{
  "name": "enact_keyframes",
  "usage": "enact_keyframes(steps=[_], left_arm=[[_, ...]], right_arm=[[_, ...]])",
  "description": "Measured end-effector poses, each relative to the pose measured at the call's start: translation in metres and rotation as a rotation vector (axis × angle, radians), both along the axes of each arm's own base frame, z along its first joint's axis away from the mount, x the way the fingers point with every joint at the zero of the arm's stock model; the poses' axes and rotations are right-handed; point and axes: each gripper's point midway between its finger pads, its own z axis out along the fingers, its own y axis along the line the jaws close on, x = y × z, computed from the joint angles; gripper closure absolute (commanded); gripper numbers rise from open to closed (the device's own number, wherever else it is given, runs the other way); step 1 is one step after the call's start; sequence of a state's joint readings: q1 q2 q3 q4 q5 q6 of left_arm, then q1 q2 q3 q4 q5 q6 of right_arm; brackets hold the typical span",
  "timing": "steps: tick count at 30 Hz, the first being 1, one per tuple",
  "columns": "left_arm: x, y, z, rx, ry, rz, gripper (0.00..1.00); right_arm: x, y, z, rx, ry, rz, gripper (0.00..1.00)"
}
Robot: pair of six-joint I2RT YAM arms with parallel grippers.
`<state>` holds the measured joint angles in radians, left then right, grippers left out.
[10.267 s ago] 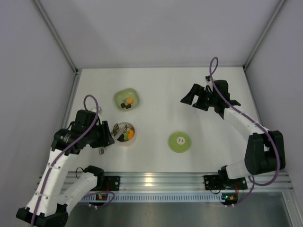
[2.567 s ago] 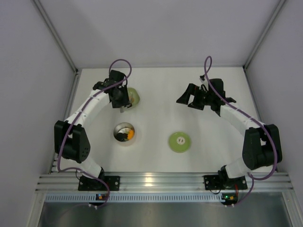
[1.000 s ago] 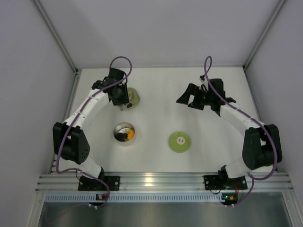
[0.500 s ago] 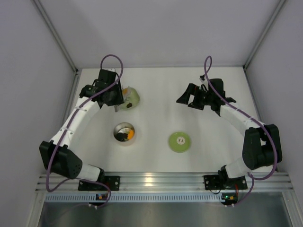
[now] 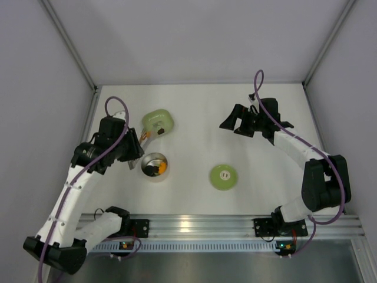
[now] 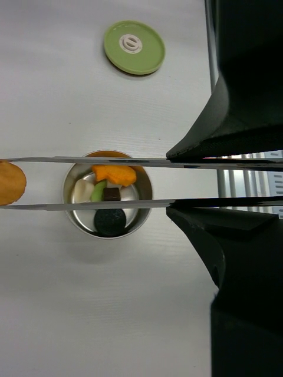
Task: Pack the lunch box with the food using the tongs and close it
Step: Place the fake food in the packing box.
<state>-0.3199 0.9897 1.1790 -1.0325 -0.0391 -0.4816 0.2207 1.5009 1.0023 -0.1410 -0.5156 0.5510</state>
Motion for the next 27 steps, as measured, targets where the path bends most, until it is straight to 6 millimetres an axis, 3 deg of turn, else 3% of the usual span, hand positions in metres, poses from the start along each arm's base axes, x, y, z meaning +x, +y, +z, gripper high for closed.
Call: enact_keyframes(steps=[6,14,19,27], left_arm=[[-0.038,0.003,-0.006,-0.047,0.024,-0.016,0.68],[-0.077,0.003,-0.031,-0.084,0.121,-0.031,0.68],[-0.09,0.006,-0.032,-0.089,0.133,-0.034,0.67],[-0.098,0.008,-0.034,-0.085,0.155,-0.033,0.57]], right_arm=[[0.002,-0.002,-0.001,-0.007,0.0,-0.013,0.01],[0.003,-0.003,-0.002,-0.014,0.0,-0.024,0.01],[0.003,-0.004,-0.004,-0.017,0.006,-0.035,0.01],[0.0,-0.003,-0.008,-0.023,0.015,-0.034,0.01]])
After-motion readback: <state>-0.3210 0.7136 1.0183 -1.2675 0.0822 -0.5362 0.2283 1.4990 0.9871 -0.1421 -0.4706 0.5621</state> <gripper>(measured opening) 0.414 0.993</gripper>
